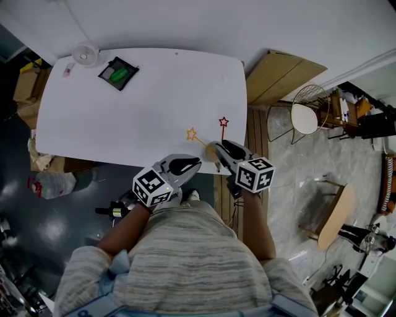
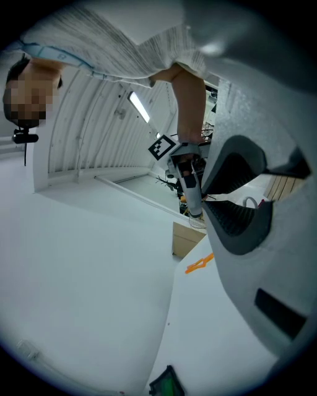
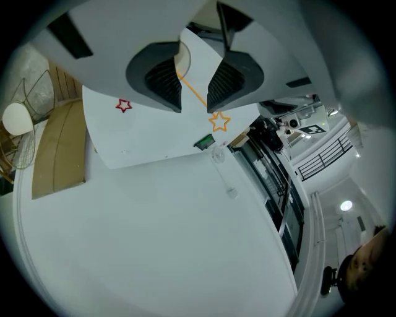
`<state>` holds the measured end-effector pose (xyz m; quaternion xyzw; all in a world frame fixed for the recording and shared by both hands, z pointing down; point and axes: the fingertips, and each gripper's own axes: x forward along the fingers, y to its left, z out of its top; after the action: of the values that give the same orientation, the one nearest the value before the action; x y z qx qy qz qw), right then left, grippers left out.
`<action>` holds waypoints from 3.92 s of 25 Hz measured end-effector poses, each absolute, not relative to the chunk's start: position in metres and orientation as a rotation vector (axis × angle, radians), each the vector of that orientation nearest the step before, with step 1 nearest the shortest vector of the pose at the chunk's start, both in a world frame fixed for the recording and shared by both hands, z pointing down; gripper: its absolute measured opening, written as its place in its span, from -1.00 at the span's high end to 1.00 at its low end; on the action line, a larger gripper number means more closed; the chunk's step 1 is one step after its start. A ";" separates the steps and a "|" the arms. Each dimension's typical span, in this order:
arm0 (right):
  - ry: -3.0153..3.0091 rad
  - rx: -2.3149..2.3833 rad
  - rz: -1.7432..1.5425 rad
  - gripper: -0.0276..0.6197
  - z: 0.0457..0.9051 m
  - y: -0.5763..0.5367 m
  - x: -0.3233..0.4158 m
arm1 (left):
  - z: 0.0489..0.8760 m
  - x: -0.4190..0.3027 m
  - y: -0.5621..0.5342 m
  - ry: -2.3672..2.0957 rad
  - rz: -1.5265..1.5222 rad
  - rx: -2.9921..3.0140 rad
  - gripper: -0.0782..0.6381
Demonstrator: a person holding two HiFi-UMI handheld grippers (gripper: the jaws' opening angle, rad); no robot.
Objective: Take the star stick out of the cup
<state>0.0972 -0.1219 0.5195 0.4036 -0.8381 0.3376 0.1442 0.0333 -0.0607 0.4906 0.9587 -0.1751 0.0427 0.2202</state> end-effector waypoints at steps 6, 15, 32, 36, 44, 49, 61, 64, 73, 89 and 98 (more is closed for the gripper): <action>-2.422 1.075 0.905 0.58 0.526 -0.113 0.077 | 0.487 0.032 -0.059 -0.488 0.115 2.663 0.66; -2.310 0.968 0.681 0.50 0.555 -0.112 0.055 | 0.487 0.020 -0.057 -0.518 0.102 2.660 0.66; -2.063 0.928 0.290 0.57 0.588 -0.124 0.038 | 0.495 -0.002 -0.054 -0.480 0.066 2.670 0.66; -2.015 0.919 0.194 0.69 0.589 -0.124 0.039 | 0.497 -0.004 -0.055 -0.472 0.067 2.672 0.66; -1.989 0.925 0.136 0.76 0.590 -0.127 0.043 | 0.497 -0.004 -0.057 -0.456 0.072 2.673 0.66; -1.975 0.913 0.059 0.85 0.590 -0.127 0.042 | 0.500 -0.004 -0.057 -0.449 0.082 2.674 0.66; -1.993 0.959 0.059 0.87 0.582 -0.129 0.044 | 0.499 -0.005 -0.054 -0.442 0.082 2.679 0.66; -2.002 0.974 0.072 0.87 0.576 -0.130 0.044 | 0.498 -0.005 -0.054 -0.441 0.076 2.681 0.66; -2.092 1.080 0.217 0.88 0.533 -0.145 0.051 | 0.498 -0.002 -0.051 -0.426 0.074 2.686 0.66; -2.315 1.446 0.608 0.88 0.456 -0.175 0.131 | 0.497 0.008 -0.040 -0.402 0.082 2.697 0.66; -2.205 1.530 0.756 0.87 0.481 -0.167 0.181 | 0.496 0.017 -0.034 -0.380 0.095 2.703 0.66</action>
<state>0.1808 -0.1665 0.4811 0.5403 -0.7785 0.2669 0.1755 0.0168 -0.0341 0.4957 0.9689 -0.1361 0.0342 0.2037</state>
